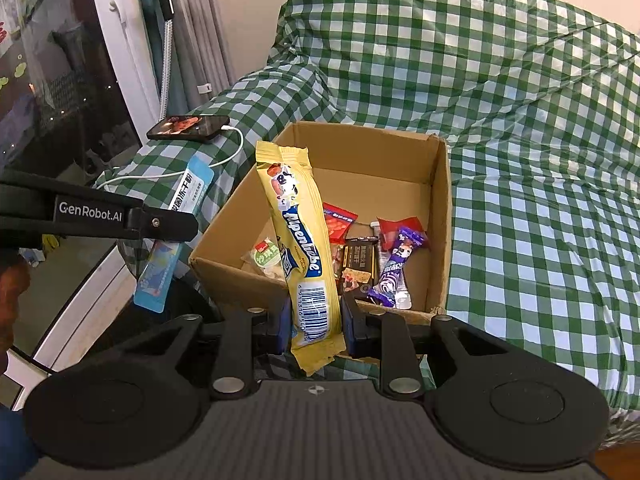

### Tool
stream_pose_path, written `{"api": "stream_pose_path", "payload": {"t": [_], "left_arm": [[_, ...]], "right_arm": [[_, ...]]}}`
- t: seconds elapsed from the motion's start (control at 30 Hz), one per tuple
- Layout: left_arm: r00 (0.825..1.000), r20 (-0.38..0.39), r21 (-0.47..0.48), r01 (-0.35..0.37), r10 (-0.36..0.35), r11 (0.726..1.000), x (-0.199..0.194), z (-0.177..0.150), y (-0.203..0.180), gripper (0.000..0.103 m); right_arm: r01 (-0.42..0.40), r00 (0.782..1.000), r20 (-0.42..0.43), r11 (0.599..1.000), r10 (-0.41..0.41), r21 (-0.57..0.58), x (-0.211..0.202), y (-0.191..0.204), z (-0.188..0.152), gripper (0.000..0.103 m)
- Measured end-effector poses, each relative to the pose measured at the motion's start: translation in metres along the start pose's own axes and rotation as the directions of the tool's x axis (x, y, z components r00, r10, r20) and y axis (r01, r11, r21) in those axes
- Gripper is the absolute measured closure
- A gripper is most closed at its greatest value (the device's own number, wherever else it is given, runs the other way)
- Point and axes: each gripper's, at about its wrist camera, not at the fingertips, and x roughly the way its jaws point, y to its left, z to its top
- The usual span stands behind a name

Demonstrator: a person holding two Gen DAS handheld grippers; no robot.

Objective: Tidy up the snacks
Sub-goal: 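Carry the yellow bar and blue stick over the box with both tools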

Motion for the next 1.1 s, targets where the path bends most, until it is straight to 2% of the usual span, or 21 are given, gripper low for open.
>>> {"api": "stream_pose_path", "payload": {"t": [0.53, 1.1], "left_arm": [[1.0, 0.006, -0.023, -0.028, 0.028, 0.999, 0.015, 0.017, 0.009, 0.101], [0.999, -0.026, -0.027, -0.04, 0.039, 0.999, 0.049, 0.045, 0.013, 0.1]], "right_arm": [[0.025, 1.0, -0.01, 1.0, -0.025, -0.005, 0.016, -0.009, 0.011, 0.076], [0.032, 0.999, -0.043, 0.999, -0.032, 0.001, 0.05, -0.017, 0.03, 0.076]]}}
